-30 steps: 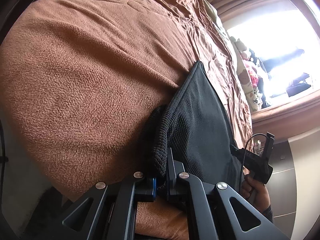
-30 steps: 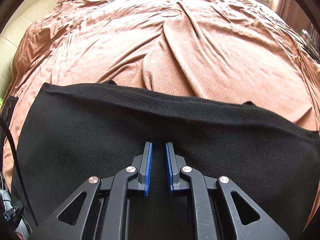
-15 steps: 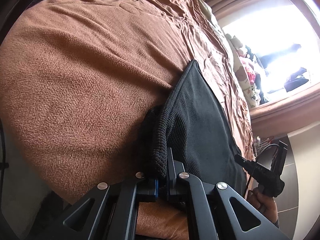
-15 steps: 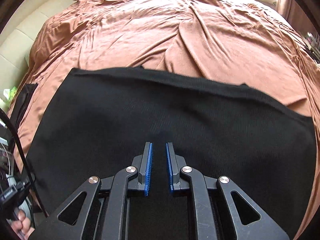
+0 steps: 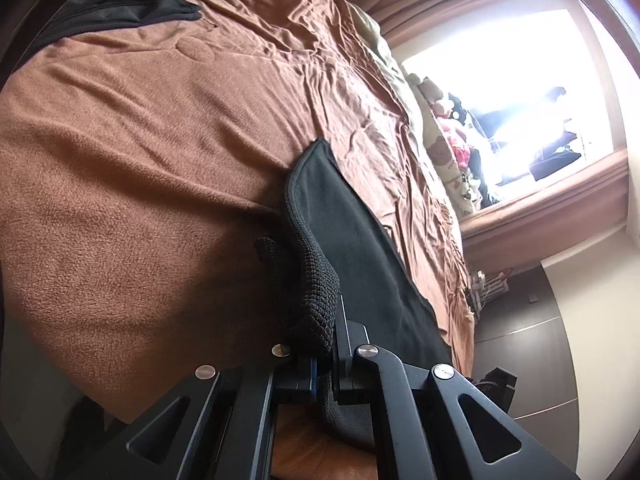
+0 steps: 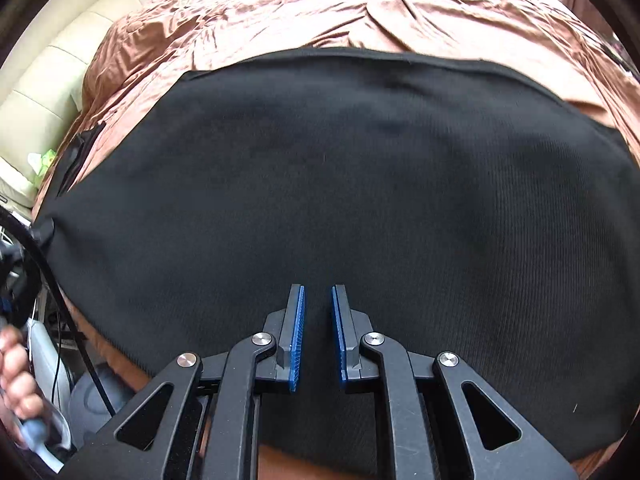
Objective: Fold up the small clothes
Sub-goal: 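Carry the folded shirt with the left gripper onto the black clothes pile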
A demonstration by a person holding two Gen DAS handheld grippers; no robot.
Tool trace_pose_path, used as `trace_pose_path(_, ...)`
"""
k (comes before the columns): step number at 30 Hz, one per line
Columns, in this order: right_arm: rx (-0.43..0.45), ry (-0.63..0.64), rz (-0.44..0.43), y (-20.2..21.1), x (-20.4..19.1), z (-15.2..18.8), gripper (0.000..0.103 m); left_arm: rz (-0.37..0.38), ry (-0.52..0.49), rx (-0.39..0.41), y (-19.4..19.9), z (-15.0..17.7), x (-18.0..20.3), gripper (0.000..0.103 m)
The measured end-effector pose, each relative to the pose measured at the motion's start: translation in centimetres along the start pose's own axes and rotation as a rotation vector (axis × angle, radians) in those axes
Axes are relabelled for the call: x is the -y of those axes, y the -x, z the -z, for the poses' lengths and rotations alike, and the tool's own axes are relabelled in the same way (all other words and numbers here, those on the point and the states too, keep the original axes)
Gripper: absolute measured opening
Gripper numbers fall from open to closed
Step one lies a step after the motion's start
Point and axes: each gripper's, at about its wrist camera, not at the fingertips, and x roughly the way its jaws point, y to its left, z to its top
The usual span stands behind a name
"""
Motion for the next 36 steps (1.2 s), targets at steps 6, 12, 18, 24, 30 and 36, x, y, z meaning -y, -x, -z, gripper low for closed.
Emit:
trace_pose_path(6,0.007,-0.021,-0.028,1.3,0.1,2.9,0.010,0.040,-0.044,0.002,0.4,-0.3,2.6,0.004)
trace_pose_path(12,0.011,-0.050,-0.069,2.2,0.5,5.0,0.010,0.073,-0.091,0.009,0.7,-0.5,5.1,0.004)
trace_pose_path(18,0.007,-0.059,-0.120,2.9,1.1,6.5,0.010,0.088,-0.126,0.012,0.9,-0.6,7.2,0.004)
trace_pose_path(24,0.044,-0.062,-0.139,4.6,2.5,6.4,0.010,0.097,-0.151,0.015,1.1,-0.6,8.6,0.004)
trace_pose_path(30,0.096,-0.096,-0.158,6.6,3.9,7.0,0.010,0.103,-0.184,0.012,1.2,-0.5,10.2,0.004)
trace_pose_path(36,0.121,-0.100,-0.190,6.3,3.7,6.8,0.010,0.112,-0.208,0.004,1.1,-0.7,11.5,0.004)
